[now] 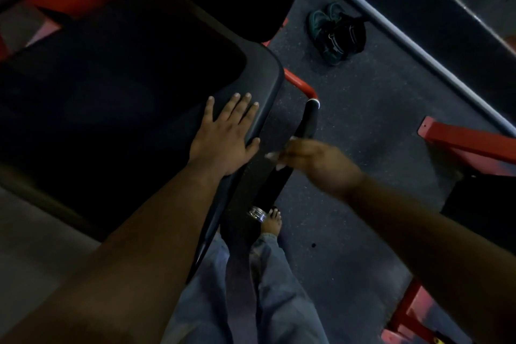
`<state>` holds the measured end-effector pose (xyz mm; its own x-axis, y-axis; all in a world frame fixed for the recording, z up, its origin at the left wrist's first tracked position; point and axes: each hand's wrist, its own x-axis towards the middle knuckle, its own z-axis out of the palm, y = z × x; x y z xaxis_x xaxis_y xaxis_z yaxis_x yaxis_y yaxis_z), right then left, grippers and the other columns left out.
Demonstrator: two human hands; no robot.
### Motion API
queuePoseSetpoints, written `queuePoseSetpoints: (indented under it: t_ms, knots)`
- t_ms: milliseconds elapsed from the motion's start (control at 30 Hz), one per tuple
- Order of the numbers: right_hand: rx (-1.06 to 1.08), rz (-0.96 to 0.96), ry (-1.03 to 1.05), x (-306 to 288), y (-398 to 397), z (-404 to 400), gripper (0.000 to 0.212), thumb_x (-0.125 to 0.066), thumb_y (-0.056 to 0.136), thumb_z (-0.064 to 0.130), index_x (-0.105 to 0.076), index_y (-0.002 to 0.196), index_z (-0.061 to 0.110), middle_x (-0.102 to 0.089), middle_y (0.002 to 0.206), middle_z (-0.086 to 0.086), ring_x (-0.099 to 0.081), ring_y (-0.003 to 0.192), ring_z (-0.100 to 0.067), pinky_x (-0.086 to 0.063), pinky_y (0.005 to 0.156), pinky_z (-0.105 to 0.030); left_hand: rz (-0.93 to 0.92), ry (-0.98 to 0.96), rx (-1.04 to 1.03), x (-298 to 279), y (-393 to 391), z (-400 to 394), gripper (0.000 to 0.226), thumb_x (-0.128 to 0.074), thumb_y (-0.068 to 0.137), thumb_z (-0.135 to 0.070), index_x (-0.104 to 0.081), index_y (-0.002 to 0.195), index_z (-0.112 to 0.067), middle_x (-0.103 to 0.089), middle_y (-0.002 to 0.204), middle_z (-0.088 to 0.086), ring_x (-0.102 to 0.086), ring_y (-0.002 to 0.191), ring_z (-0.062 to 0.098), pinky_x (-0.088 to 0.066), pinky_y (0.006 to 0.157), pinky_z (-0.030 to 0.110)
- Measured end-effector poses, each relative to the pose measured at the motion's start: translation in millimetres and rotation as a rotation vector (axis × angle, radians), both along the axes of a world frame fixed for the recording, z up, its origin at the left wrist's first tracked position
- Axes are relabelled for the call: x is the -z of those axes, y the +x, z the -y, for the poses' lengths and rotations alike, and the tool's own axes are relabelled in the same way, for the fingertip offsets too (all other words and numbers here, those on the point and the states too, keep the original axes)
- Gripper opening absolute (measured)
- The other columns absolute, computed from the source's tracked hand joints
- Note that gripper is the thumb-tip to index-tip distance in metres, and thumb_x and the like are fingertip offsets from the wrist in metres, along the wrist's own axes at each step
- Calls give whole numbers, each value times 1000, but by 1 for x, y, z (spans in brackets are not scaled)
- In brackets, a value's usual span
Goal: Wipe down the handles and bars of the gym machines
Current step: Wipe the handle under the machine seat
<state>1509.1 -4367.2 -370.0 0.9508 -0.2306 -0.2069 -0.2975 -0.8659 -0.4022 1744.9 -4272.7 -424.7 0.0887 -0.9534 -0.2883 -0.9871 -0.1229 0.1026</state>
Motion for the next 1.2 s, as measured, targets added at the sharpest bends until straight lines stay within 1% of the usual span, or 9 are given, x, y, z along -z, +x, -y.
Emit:
queuePoseSetpoints:
  t_ms: [100,267,400,633,800,967,1033,1100,1200]
  knots:
    - [161,0,26,4,0,7,52,-57,90,-6,-64,133,22,-61,137,-3,-54,132,-23,-48,110,-46,4,-5,2,-1,-1,0,79,-21,101,-62,-2,165,-22,4,173,2,3,159,19,-4,124,62]
    - [-5,191,222,-2,-3,-74,32,-46,102,9,-73,118,7,-69,127,-12,-55,125,-22,-34,118,-31,24,4,11,-1,1,0,79,-18,101,-64,3,165,-22,8,173,2,6,159,20,-3,124,62]
    - [-67,169,83,12,-17,-27,37,-58,97,4,-66,132,13,-60,142,-9,-53,135,-26,-42,115,-43,31,5,17,-1,-1,0,79,-17,101,-64,4,165,-21,9,173,2,7,159,20,-2,124,62]
    - [499,136,-15,24,-23,1,46,-58,96,-6,-61,136,16,-52,149,-3,-48,139,-14,-49,109,-42,26,9,8,-2,-2,0,79,-18,101,-64,2,165,-22,7,173,1,6,159,19,-2,124,62]
    - [290,271,69,18,-21,-73,36,-37,111,15,-67,128,9,-59,142,-10,-50,140,-22,-42,115,-39,23,-4,17,-3,-2,-1,80,-19,100,-63,1,165,-21,4,173,3,3,159,21,-5,124,63]
    - [286,176,10,24,-24,-15,42,-49,101,4,-59,140,19,-54,149,-4,-45,143,-20,-44,114,-43,31,3,23,-3,-1,0,80,-17,100,-64,2,165,-21,6,173,3,3,159,21,-5,124,62]
    - [312,106,-15,26,-15,12,44,-50,97,3,-63,136,21,-59,143,-1,-48,140,-20,-31,121,-47,31,10,18,-3,-1,1,80,-17,101,-64,2,165,-21,7,173,2,4,159,20,-4,124,62]
    - [405,56,19,20,-4,30,42,-46,96,12,-68,130,20,-65,134,1,-56,133,-21,-23,123,-32,32,14,14,-3,-2,1,80,-18,101,-64,3,165,-21,8,173,2,5,159,20,-3,124,62]
    - [720,36,161,12,4,47,34,-55,95,7,-73,122,17,-70,119,-1,-64,112,-19,-36,99,-5,35,24,18,-4,-3,0,80,-18,101,-64,5,165,-22,11,173,2,7,159,19,-3,124,62]
